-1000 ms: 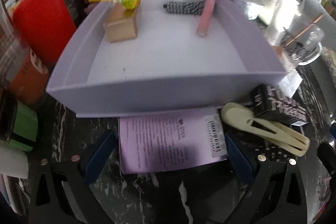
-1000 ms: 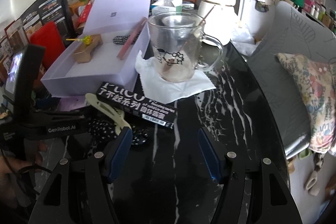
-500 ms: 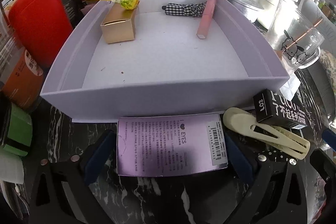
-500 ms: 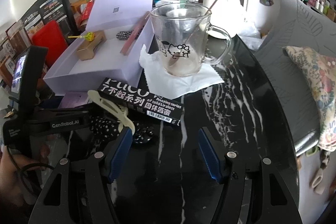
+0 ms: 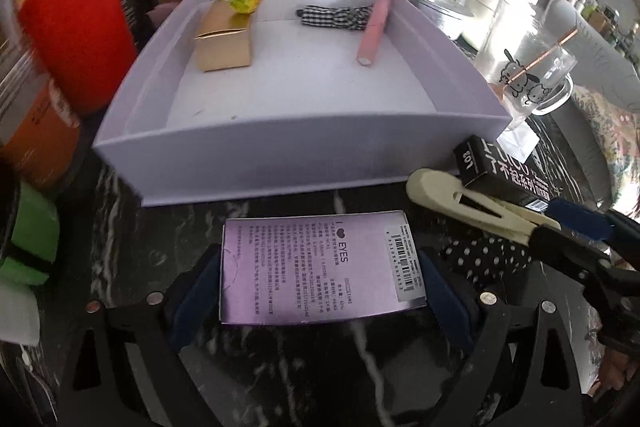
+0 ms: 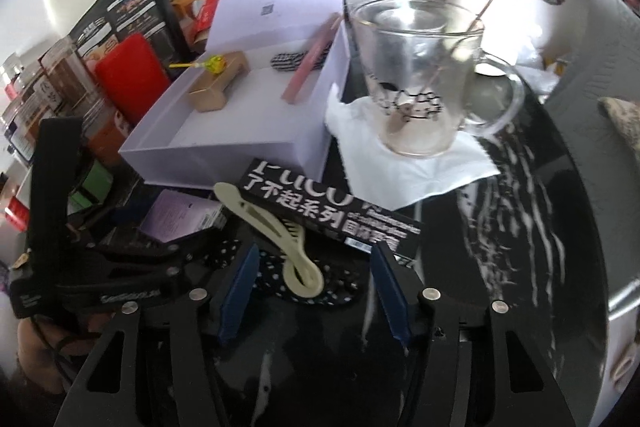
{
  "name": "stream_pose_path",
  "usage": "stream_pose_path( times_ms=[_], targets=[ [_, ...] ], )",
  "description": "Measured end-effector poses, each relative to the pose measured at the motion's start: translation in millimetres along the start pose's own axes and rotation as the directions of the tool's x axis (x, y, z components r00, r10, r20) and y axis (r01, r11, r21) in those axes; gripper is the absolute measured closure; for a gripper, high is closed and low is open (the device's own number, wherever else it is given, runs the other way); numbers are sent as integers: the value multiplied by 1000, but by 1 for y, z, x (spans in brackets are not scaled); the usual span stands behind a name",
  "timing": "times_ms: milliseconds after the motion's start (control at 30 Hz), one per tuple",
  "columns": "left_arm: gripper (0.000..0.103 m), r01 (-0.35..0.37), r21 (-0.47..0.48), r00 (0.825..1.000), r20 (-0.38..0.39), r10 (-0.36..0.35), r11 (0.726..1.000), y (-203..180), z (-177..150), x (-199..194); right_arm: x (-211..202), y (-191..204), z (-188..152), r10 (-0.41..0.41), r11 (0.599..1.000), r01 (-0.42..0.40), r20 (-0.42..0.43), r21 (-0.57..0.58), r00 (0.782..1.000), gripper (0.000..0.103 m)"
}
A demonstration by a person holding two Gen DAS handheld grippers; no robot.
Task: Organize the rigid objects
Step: 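Move the right tool to the cream hair clip while the left tool approaches the purple card, then grasp and lift the cream hair clip with the right tool while the left tool straddles the purple card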
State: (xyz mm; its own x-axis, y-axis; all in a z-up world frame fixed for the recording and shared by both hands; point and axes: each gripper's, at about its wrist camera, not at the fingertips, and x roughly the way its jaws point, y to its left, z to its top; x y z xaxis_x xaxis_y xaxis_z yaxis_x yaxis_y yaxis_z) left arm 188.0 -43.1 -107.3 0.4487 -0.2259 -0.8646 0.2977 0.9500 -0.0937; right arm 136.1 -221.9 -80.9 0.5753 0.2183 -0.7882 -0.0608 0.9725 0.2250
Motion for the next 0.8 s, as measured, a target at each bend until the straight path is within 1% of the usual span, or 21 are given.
stream_pose_path(
  times_ms=[33, 100, 200, 267, 300, 333, 367, 433, 500, 633, 800],
  targets=[
    [8, -11, -2, 1000, 2, 11, 1000, 1, -2, -2, 2, 2, 0, 11, 1000, -11, -9, -5, 1000, 50],
    [7, -37, 2, 999, 13, 37, 999, 3, -5, -8, 7, 6, 0, 29, 999, -29, -26, -12, 999, 52],
    [7, -34, 6, 999, 32, 34, 999, 5, -9, -19, 17, 11, -1, 49, 999, -49, -43, -4, 998, 57],
    [7, -24, 0, 999, 44, 24, 1000, 7, -10, -27, 22, 12, 0, 52, 999, -51, -49, 6, 997, 67],
    [8, -22, -4, 998, 52, 22, 1000, 8, -11, -31, 23, 13, 1, 52, 999, -52, -48, 12, 997, 70],
    [8, -23, -7, 998, 58, 24, 1000, 10, -12, -34, 23, 14, 1, 51, 999, -50, -42, 16, 998, 80],
    [8, -27, -9, 998, 62, 28, 1000, 12, -12, -36, 23, 14, 2, 47, 999, -47, -33, 17, 998, 86],
    [8, -30, -15, 997, 68, 31, 999, 16, -12, -39, 21, 18, 2, 50, 999, -50, -19, 0, 999, 90],
    [7, -25, -24, 997, 70, 27, 999, 20, -13, -41, 20, 23, 0, 52, 998, -52, -17, -26, 999, 92],
    [8, -7, -47, 998, 69, 11, 999, 27, -19, -46, 16, 38, -7, 19, 995, -21, -18, -93, 1000, 92],
    [8, 4, -72, 997, 82, 2, 997, 36, -28, -52, 11, 43, -17, 30, 994, -32, -26, -101, 999, 92]
  ],
)
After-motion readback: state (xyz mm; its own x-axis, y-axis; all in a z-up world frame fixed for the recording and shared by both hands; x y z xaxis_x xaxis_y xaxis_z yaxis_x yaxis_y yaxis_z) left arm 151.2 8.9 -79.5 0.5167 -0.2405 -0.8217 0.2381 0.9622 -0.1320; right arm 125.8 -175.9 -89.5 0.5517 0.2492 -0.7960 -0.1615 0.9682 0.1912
